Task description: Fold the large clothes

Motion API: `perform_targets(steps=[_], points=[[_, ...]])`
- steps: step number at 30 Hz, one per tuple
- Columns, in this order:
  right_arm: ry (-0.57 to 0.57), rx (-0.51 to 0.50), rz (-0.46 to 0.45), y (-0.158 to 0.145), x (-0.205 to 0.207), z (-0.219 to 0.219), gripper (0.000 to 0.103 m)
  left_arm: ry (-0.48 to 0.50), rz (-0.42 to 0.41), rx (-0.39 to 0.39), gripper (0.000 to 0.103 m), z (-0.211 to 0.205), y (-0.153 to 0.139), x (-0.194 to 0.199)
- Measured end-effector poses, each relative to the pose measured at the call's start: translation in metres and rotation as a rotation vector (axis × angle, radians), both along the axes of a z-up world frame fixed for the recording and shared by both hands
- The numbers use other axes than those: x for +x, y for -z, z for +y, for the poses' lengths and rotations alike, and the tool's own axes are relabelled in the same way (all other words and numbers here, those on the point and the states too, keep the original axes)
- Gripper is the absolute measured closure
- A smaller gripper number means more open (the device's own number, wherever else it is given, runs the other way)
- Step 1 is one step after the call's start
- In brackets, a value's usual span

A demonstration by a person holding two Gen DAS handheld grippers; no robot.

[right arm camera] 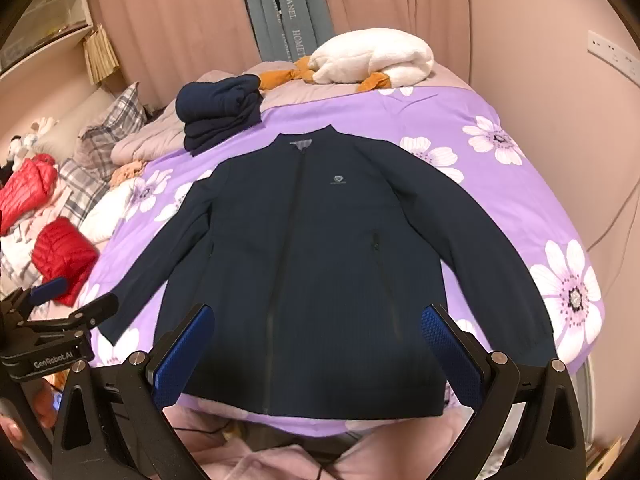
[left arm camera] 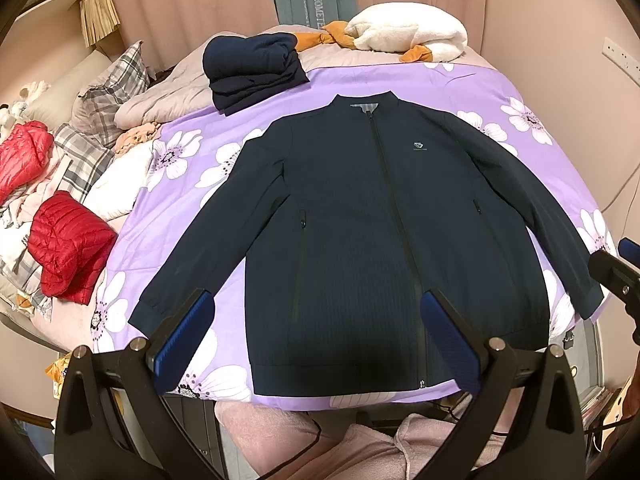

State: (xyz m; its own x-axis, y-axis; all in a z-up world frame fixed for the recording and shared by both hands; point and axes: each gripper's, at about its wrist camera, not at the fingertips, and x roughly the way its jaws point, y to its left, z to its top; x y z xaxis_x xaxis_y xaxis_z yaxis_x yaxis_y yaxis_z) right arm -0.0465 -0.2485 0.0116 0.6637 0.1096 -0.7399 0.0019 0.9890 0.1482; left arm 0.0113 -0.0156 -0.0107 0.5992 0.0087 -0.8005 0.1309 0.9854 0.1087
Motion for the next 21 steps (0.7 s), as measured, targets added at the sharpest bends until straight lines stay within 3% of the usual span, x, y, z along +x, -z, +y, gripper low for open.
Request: perform_targets(steps=[9,13,16,21], points=[[-0.001,0.012,0.015,0.004,0.005,-0.003,0.001,-0.004,0.011,-0.008,0.0,0.001,0.004,0.005],[-0.026,0.08,-0.009,0.006,0.008,-0.01,0.001,0.011,0.041,-0.084,0.0,0.005,0.01,0.013],[-0.038,0.21,-0.114,0.009,0.001,-0.028,0.001,0.021,0.097,-0.179,0.0,0.01,0.024,0.022],[0.073,0.341,-0.343,0.018,-0.018,-0.066,0.0,0.004,0.159,-0.269,0.0,0.017,0.048,0.03]])
